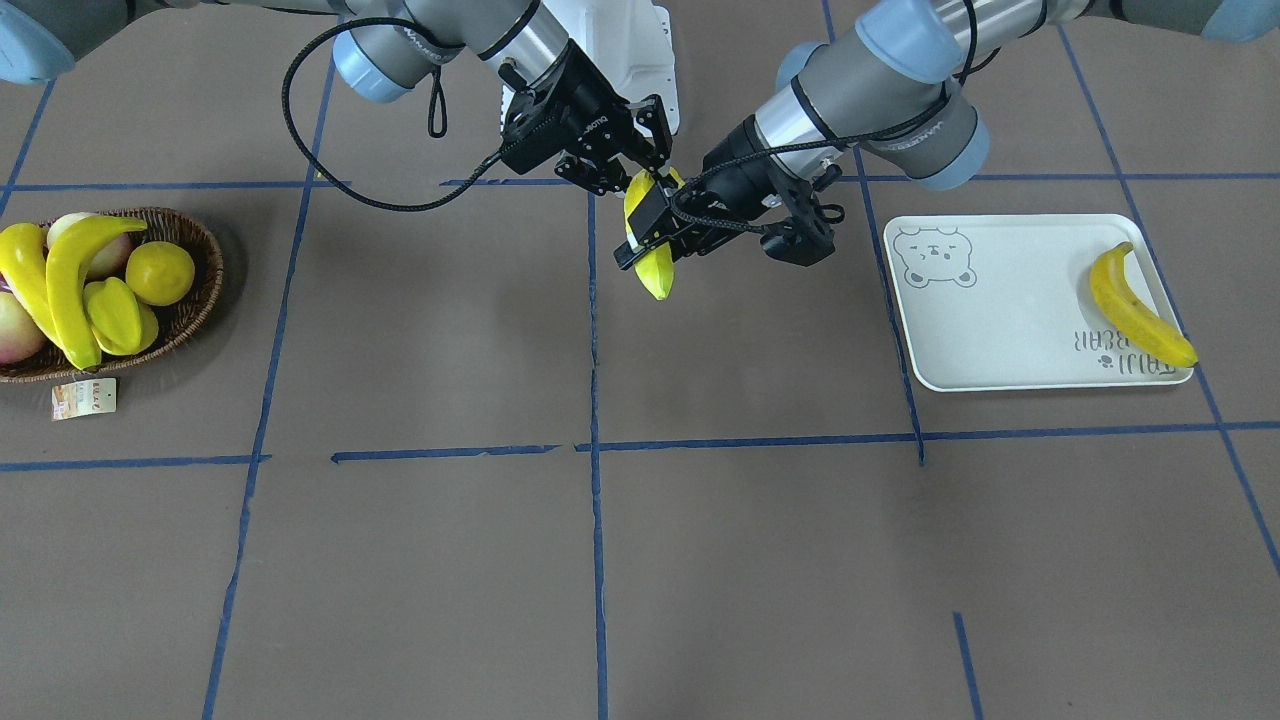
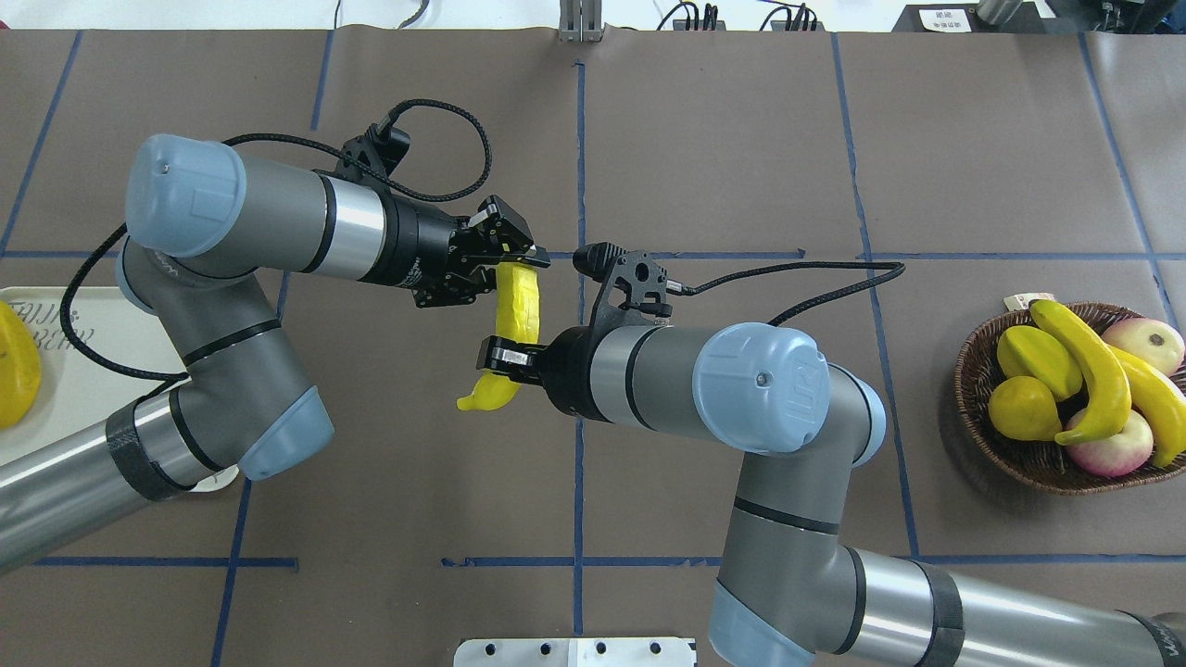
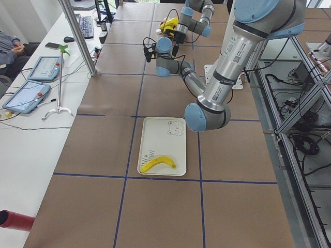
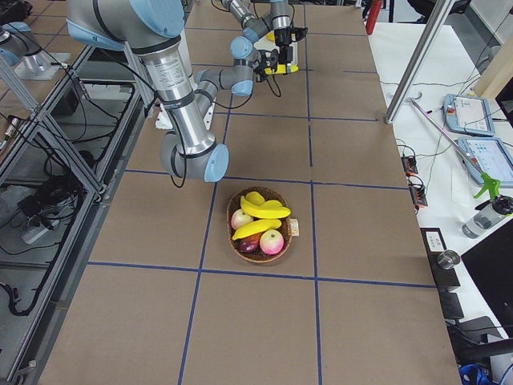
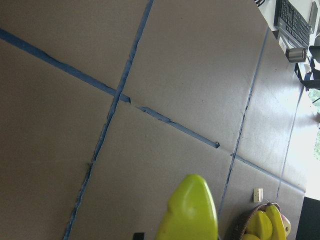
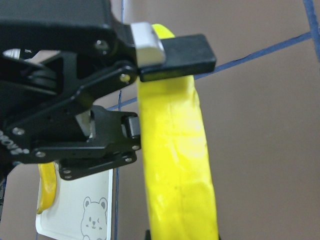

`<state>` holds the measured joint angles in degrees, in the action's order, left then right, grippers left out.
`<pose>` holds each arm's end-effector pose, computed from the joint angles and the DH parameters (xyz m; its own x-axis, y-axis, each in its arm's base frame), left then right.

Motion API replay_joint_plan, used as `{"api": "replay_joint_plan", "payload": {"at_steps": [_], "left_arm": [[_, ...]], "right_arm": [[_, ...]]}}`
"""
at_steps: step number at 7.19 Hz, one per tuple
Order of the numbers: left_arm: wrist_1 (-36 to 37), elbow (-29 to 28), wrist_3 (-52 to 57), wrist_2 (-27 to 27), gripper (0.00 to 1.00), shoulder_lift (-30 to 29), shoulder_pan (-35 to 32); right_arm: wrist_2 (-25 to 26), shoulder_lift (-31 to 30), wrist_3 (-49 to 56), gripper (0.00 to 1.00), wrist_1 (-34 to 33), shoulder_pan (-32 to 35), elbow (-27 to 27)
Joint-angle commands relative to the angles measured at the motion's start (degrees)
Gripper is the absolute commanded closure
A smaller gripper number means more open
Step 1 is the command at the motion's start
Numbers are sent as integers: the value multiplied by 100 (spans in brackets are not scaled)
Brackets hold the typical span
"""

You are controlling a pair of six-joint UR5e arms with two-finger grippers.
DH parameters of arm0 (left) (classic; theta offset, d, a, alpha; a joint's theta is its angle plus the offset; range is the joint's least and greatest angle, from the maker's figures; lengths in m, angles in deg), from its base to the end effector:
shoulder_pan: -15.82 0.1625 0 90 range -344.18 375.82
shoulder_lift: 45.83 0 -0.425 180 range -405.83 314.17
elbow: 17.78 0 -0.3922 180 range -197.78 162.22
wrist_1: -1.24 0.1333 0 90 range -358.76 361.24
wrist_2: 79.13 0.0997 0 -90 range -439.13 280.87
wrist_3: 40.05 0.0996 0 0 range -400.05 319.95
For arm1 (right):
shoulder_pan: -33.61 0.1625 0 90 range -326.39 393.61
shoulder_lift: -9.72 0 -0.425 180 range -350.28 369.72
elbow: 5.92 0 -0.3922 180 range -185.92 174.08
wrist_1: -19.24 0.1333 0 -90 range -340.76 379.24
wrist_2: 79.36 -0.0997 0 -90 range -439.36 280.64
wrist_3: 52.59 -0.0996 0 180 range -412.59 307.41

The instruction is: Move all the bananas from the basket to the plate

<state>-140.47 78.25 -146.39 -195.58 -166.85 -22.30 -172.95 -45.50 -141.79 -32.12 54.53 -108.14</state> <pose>0.4355 -0.4548 0.1927 -0.0406 -0.2883 -0.9567 0.1990 0.9360 -0.2905 -0.5306 -0.3389 0.1329 0.0752 0.0138 0.9971 -0.2970 0.9548 0.0092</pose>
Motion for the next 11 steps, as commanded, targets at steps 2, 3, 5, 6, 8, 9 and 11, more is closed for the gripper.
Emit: {"api": "replay_joint_plan", "payload": {"at_steps": [2, 3, 5, 6, 8, 9, 11], "left_arm": [[20, 100, -1, -1, 100, 149, -46], [20, 100, -1, -1, 100, 149, -55], [20, 109, 8, 8, 100, 254, -90], [20, 109, 8, 0, 100, 272, -133], [46, 196, 8, 0, 100, 656, -422], [46, 206, 25, -1, 100, 867, -607], [831, 502, 636, 8, 100, 1105, -810]], "right_arm": [[-2, -15, 0, 1, 65, 0, 0], [-2, -24, -10, 1, 74, 17, -17], [-19, -41, 8, 1, 22, 35, -87], [-45, -155, 8, 1, 4, 52, -201], [-438, -829, 17, 1, -144, 218, -770], [-963, -954, 52, 1, -746, 541, -1078], [-1573, -990, 165, 1, -2387, 1139, -1545]]}}
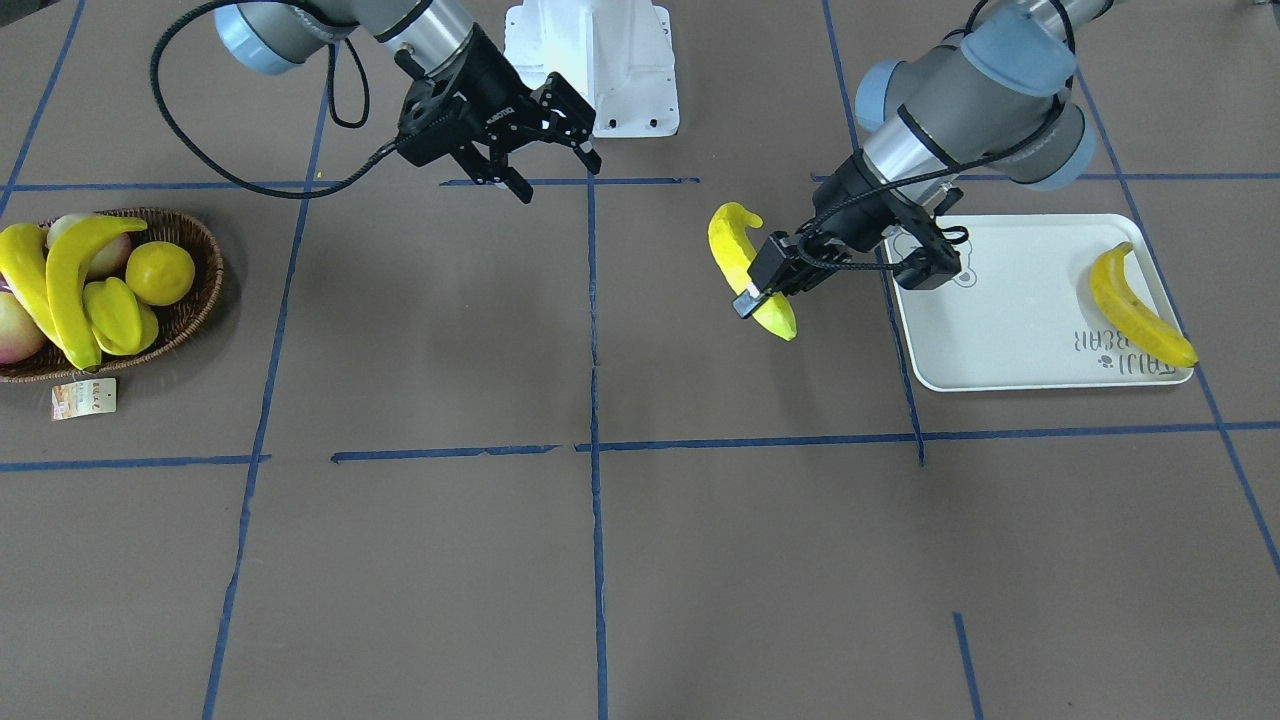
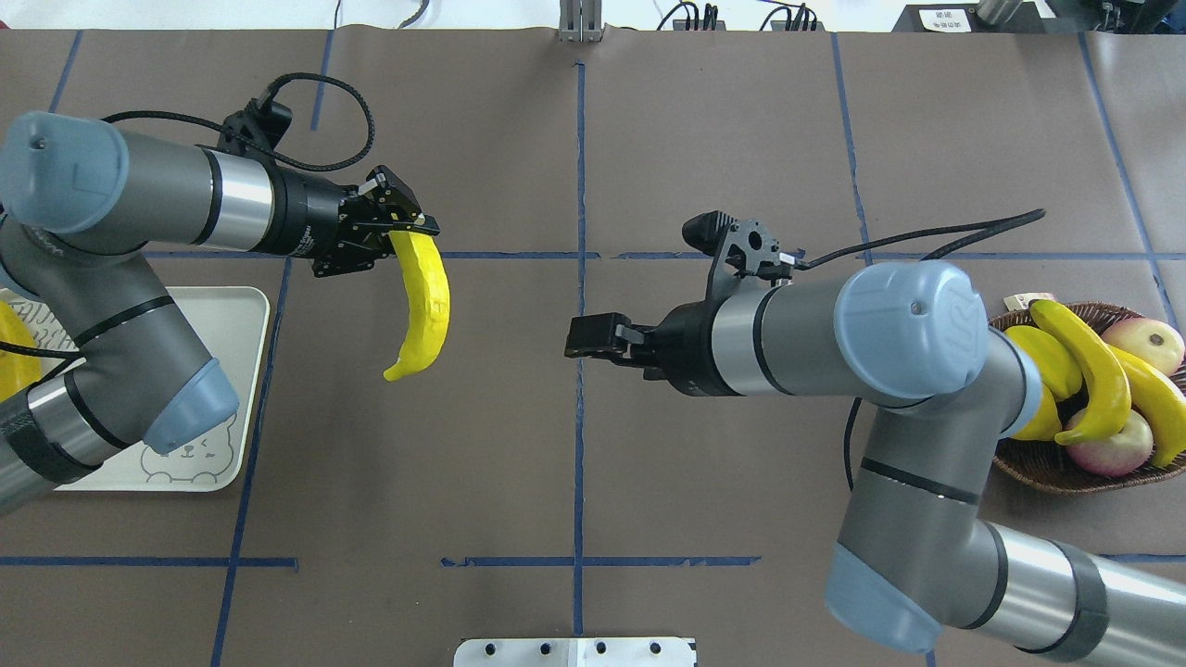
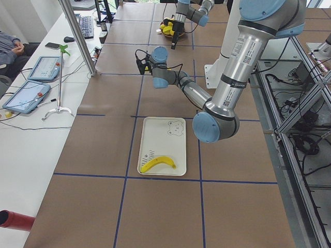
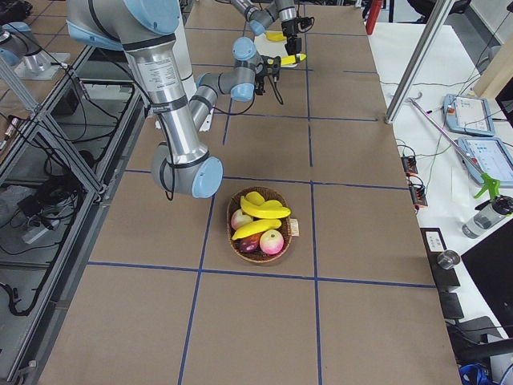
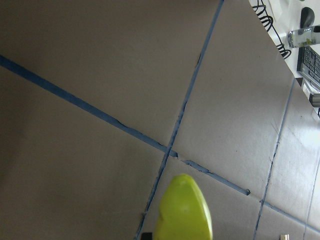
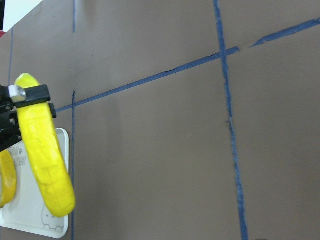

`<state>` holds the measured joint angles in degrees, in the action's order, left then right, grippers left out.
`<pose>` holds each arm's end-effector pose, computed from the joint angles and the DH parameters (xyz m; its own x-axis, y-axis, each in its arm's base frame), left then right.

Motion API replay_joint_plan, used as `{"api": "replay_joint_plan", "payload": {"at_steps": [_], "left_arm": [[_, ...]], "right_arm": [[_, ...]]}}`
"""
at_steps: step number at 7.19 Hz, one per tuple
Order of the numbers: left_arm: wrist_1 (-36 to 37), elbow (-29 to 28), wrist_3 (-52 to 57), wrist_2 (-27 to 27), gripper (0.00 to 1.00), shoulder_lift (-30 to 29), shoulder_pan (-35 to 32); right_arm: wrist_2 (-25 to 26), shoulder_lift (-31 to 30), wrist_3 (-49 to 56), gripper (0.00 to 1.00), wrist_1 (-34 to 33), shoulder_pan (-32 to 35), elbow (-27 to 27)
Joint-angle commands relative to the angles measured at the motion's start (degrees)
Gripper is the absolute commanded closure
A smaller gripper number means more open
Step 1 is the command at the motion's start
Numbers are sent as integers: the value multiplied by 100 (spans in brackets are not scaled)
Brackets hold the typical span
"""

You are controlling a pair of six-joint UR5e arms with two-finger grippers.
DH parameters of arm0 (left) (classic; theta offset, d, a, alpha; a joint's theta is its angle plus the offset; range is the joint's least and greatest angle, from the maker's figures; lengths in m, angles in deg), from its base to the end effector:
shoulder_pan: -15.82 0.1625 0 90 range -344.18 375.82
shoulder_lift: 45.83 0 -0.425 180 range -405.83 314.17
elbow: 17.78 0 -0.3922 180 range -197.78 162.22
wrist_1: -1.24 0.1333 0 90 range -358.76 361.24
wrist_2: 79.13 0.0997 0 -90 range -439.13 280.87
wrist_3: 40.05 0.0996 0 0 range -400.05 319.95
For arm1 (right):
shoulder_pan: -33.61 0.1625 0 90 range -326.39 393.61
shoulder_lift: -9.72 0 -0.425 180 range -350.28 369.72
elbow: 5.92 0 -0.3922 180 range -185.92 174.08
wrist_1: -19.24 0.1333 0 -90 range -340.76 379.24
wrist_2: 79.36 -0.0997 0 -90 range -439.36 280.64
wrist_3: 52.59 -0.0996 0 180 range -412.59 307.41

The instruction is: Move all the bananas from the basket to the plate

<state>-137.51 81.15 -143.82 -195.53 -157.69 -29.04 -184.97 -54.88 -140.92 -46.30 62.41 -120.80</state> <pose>0.3632 -0.4870 0.2743 0.0484 -0.3489 -0.9359 0.3433 0.8857 -0.3125 -0.4322 -0.3591 0.1738 0.2374 0.0985 0.9664 -0.2297 0.9723 -0.0427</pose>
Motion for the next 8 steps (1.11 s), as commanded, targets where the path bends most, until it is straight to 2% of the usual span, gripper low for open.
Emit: {"api": "replay_joint_plan", "payload": {"at_steps": [1, 3, 4, 5, 6, 8], "left_arm": [[1646, 684, 757, 3, 100, 304, -137], [4360, 1661, 1434, 29, 100, 296, -137], [5304, 1865, 1507, 64, 100, 314, -145], [5392, 1893, 1508, 56, 100, 697, -259], [5271, 1893, 1639, 47, 100, 1101, -329], [4729, 1719, 1518, 21, 100, 1656, -862]], "right_arm": [[-546, -166, 706, 1, -1621, 494, -419], [-636, -604, 2103, 1, -2687, 775, -736], [-1010, -650, 2719, 0, -3196, 1151, -746], [-1205, -763, 3430, 0, -3541, 1424, -790], [-1286, -1069, 4159, 0, -3579, 1732, -834], [-1698, -1448, 4771, 0, -3536, 2147, -886]]}}
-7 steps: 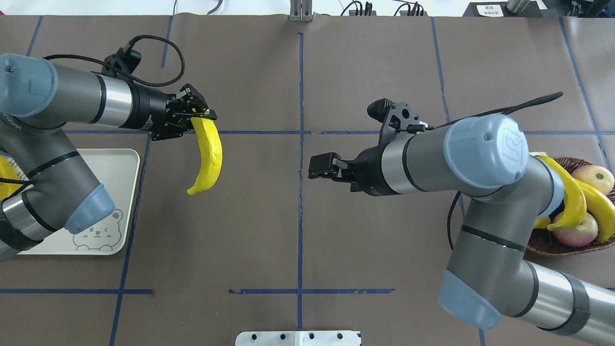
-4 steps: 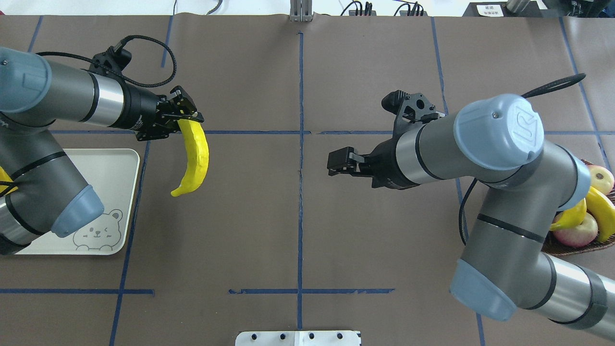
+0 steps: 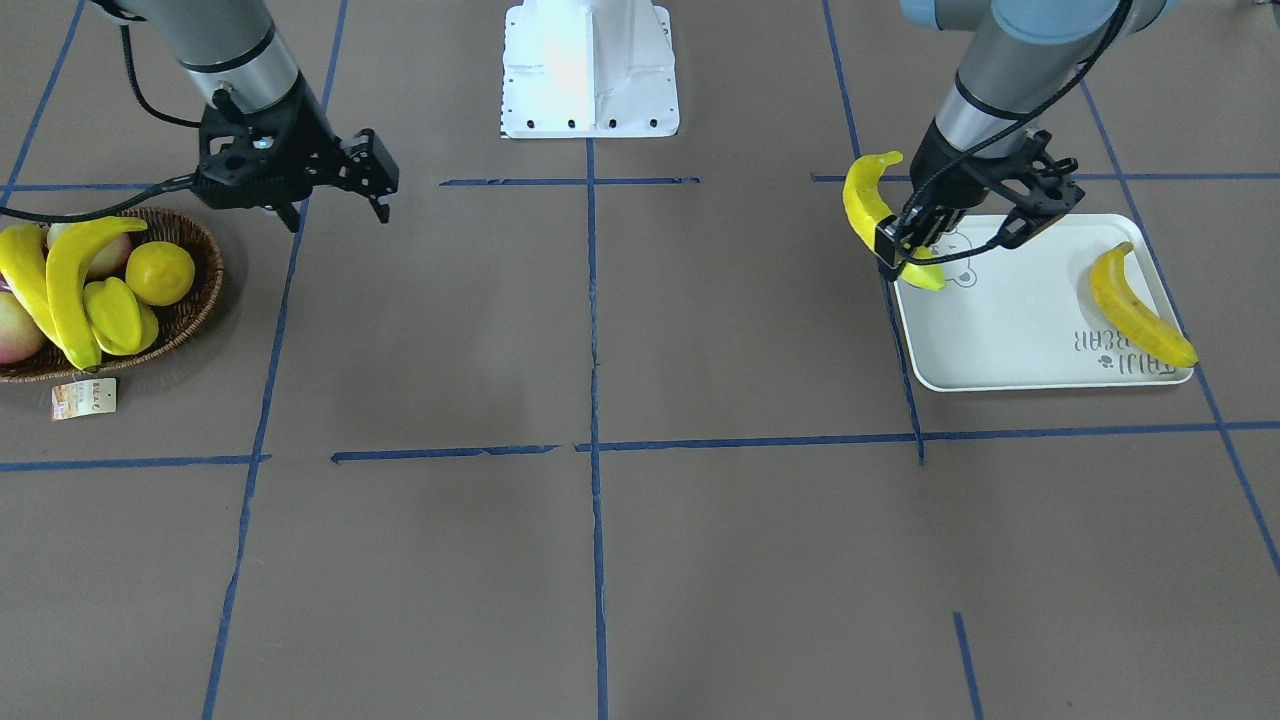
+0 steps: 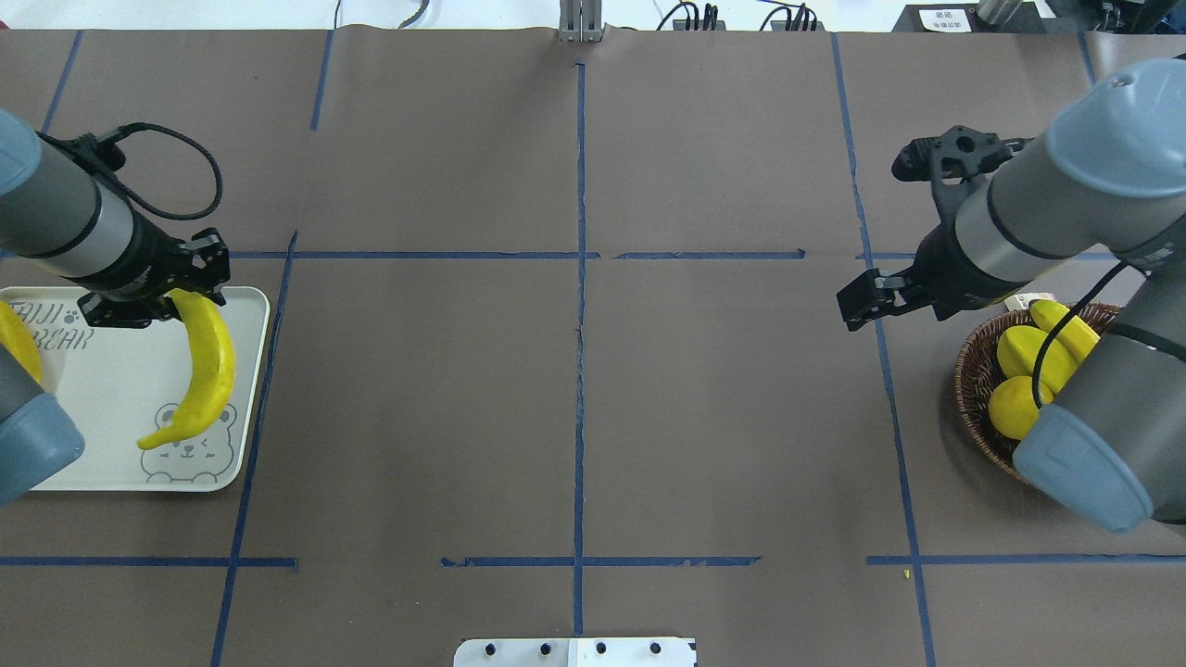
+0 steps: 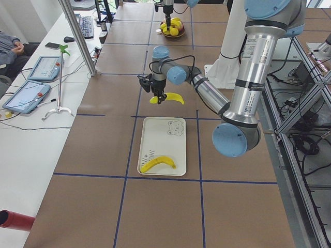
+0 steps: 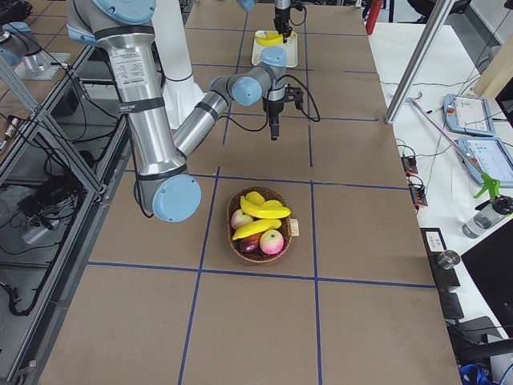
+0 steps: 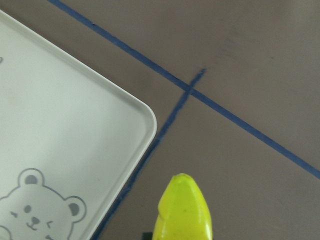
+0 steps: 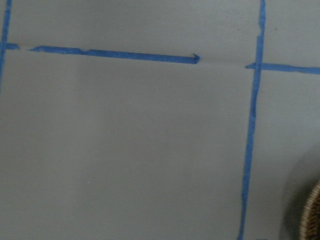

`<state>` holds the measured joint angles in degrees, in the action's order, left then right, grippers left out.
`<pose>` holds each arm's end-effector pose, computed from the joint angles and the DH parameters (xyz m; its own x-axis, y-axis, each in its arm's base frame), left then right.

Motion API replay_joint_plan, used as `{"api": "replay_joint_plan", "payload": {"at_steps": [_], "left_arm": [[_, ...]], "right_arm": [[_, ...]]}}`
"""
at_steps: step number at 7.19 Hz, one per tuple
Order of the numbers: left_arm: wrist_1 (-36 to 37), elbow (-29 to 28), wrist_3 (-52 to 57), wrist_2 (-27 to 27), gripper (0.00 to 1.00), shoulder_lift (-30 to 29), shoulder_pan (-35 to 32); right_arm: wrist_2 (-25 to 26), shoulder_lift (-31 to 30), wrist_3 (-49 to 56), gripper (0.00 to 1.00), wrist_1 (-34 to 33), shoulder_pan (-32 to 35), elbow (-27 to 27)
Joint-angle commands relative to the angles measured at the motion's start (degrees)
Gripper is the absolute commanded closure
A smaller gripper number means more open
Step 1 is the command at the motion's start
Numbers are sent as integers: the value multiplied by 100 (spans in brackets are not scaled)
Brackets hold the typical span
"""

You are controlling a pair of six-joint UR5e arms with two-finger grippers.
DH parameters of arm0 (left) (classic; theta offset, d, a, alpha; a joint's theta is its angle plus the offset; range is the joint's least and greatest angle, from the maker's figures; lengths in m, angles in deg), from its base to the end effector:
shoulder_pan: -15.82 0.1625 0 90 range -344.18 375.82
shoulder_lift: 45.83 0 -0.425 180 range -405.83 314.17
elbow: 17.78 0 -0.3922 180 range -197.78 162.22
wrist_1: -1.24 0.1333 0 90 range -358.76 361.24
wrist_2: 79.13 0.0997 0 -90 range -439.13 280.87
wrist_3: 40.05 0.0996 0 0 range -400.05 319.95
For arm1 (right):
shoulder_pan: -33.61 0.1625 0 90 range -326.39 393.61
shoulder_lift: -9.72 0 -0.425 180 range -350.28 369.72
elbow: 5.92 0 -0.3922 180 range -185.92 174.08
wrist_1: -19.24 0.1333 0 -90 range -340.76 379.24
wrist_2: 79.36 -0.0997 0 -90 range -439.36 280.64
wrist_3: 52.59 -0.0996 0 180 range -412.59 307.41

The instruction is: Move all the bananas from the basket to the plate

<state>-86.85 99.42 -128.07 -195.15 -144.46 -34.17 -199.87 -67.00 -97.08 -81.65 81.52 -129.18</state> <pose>0.2621 -0.4516 0.3717 0.5515 -0.6088 -0.5703 0.5122 0.7868 -0.3445 -0.2727 -0.4253 0.3031 0.6963 -0.1460 0.7027 0.0795 0.9888 0.1267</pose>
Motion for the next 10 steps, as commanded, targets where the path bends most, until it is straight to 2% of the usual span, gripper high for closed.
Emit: {"api": "replay_joint_plan", "payload": {"at_steps": [1, 3, 4, 6, 7, 8, 9, 10], "left_arm": [[-863, -475, -84, -35, 100, 484, -589], [-2843, -1483, -75, -44, 100, 985, -757], [-3515, -1985, -66, -53, 100, 1074, -828], [-3854, -2568, -14, -157, 98, 1127, -1004], [-4465, -3014, -14, -184, 97, 1153, -995], [-4811, -3288, -5, -193, 90, 1145, -995], [-4832, -3300, 4, -202, 63, 1153, -995], [-4910, -3317, 13, -202, 23, 1162, -1004]], "right_arm": [[-218, -325, 485, 0, 0, 288, -92], [-218, -361, 529, 0, 0, 298, -137], [-218, -370, 530, 0, 0, 298, -154], [-218, -361, 521, 0, 0, 298, -172], [-210, -361, 521, 0, 0, 298, -172], [-210, -352, 521, 0, 0, 298, -172], [-210, -352, 521, 0, 0, 289, -241], [-210, -343, 521, 0, 0, 289, -242]]}}
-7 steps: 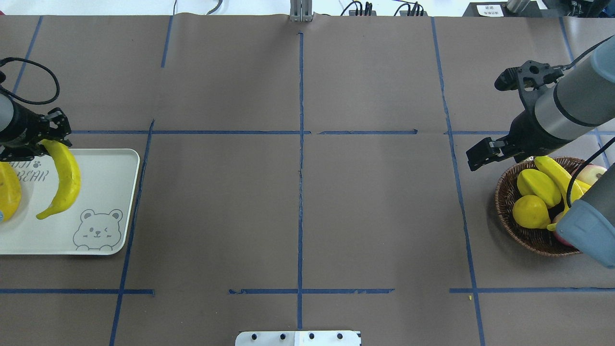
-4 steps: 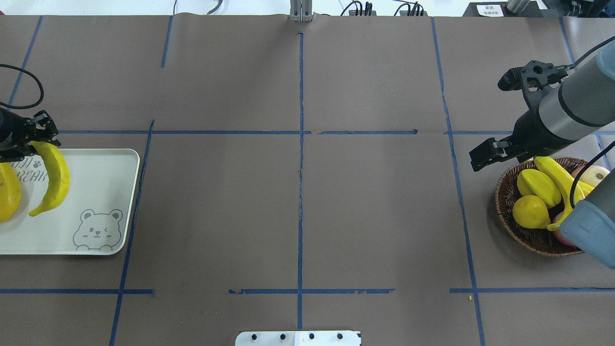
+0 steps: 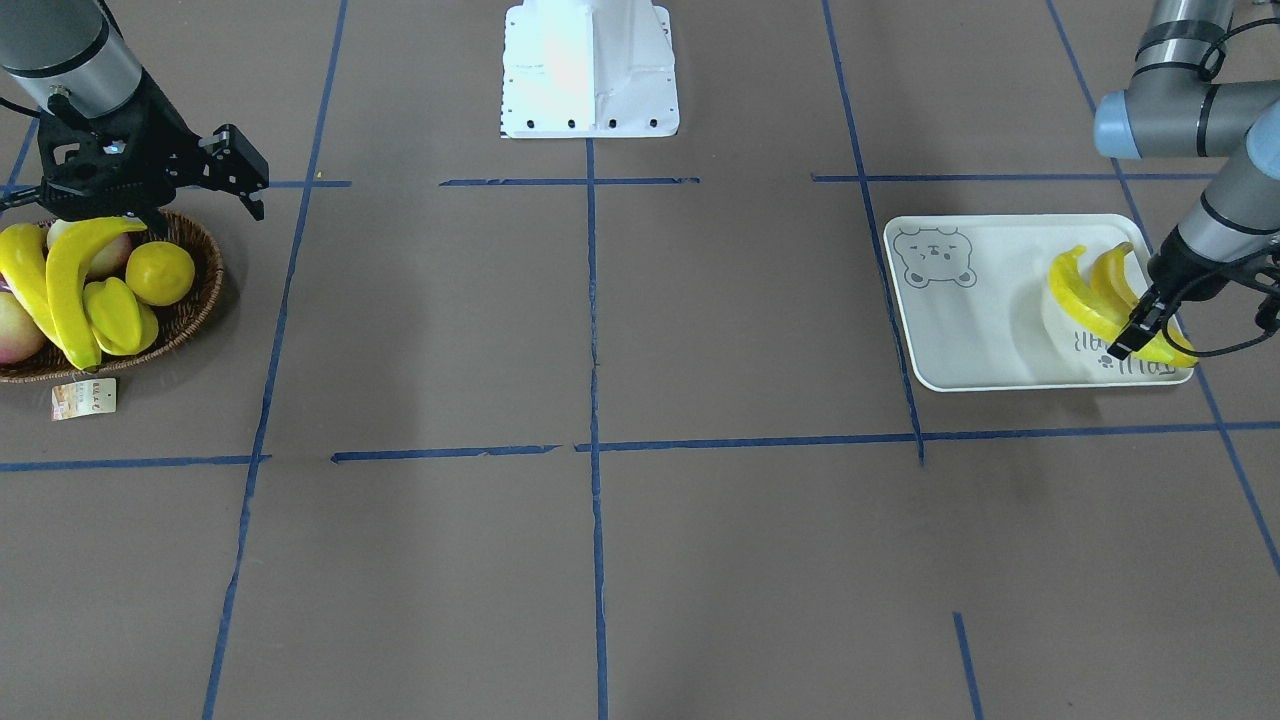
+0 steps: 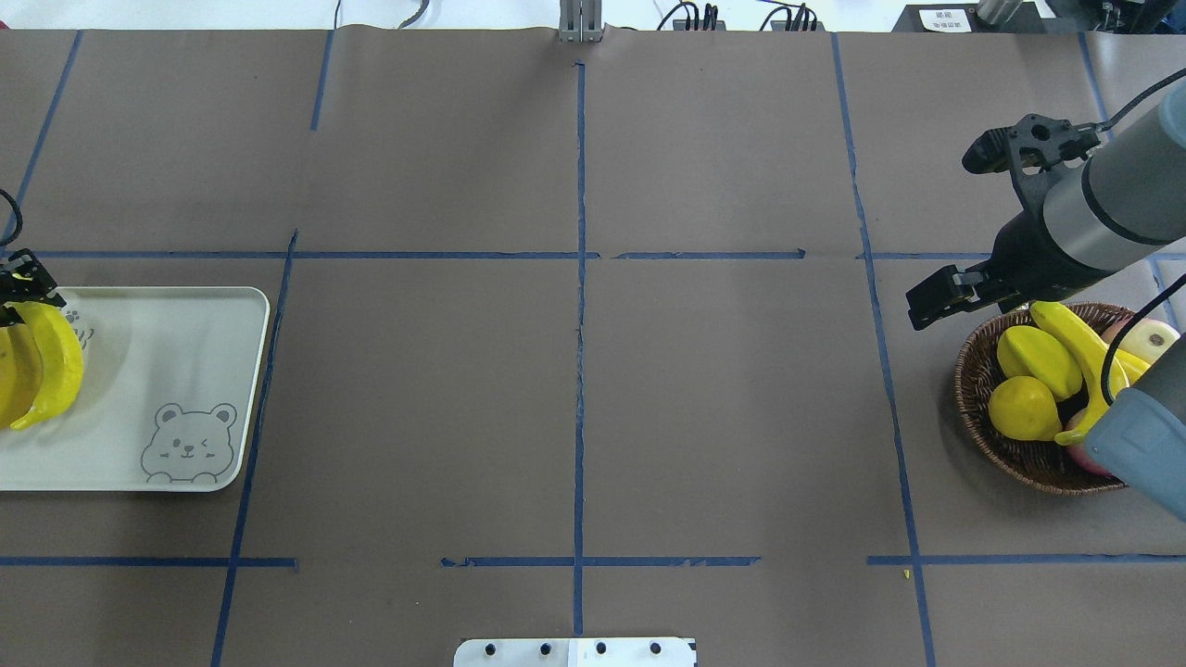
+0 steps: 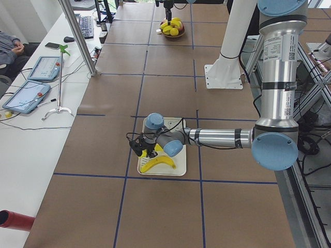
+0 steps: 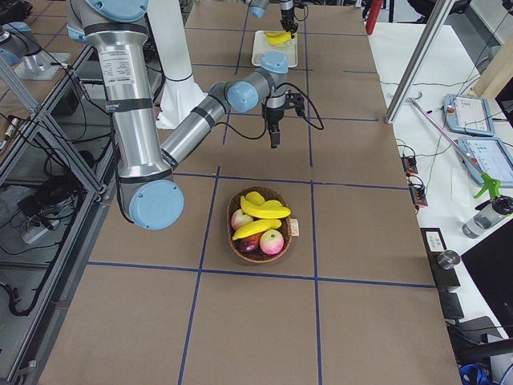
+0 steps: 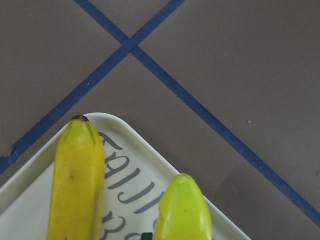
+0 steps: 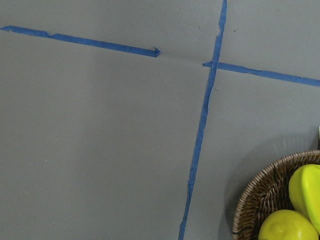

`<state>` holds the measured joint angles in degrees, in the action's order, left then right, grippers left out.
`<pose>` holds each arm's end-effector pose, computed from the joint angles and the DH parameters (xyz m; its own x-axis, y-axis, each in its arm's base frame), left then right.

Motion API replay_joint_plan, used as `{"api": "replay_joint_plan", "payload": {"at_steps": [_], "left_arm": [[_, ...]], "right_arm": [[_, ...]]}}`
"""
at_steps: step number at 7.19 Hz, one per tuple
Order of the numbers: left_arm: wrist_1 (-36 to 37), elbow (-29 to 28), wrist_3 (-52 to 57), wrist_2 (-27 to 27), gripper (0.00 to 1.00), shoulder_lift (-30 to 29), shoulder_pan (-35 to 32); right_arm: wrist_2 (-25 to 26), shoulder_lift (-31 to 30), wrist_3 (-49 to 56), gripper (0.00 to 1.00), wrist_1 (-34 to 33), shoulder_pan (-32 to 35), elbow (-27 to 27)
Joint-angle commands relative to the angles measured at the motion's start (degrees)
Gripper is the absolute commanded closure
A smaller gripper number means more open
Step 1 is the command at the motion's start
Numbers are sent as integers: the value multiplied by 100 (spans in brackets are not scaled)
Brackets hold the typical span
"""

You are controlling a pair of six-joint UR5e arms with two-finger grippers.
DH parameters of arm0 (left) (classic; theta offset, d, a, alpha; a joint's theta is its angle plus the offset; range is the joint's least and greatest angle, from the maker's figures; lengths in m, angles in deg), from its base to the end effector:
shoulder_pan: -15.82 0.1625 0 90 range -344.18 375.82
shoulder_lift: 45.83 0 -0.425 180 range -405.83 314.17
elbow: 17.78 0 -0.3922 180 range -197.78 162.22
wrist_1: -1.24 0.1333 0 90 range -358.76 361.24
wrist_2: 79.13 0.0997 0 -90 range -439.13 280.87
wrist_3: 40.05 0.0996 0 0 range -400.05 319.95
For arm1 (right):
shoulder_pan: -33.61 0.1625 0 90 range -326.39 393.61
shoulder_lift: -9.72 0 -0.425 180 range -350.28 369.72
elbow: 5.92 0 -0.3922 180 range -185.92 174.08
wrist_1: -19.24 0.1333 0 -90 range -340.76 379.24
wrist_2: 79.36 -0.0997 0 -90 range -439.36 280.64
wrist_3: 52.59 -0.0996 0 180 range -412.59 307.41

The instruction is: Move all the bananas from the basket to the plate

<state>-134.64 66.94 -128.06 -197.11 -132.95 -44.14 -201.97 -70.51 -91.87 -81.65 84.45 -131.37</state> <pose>0.1751 -0.4758 0.6512 0.4173 -0.6604 -0.6243 0.6067 0.7139 -0.3496 -0.2401 -0.4209 0.3160 0.6872 -0.1888 0.7015 0.1117 0.9816 0.1548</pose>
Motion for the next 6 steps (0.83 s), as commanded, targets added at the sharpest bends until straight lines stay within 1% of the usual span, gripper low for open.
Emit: {"api": "replay_joint_plan", "payload": {"at_steps": [1, 2, 3, 4, 5, 6], "left_arm": [[-150, 0, 20, -67, 0, 19, -7], [-124, 18, 29, -424, 0, 10, -216], [-115, 36, 559, -976, 0, -7, -757], [-28, 158, 1400, -1391, 0, -7, -1198], [78, 446, 1548, -1682, 0, -7, -1280], [70, 754, 1984, -1789, 0, 1, -1159]], "right_arm": [[0, -1, 0, 0, 0, 5, -23], [0, -1, 0, 0, 0, 22, -32], [-8, -19, 0, 0, -44, 49, -101], [-8, -115, 17, 0, -44, 84, -137], [-8, -324, 183, 0, -35, 119, -250], [-8, -649, 654, 0, -18, 267, -356]]}}
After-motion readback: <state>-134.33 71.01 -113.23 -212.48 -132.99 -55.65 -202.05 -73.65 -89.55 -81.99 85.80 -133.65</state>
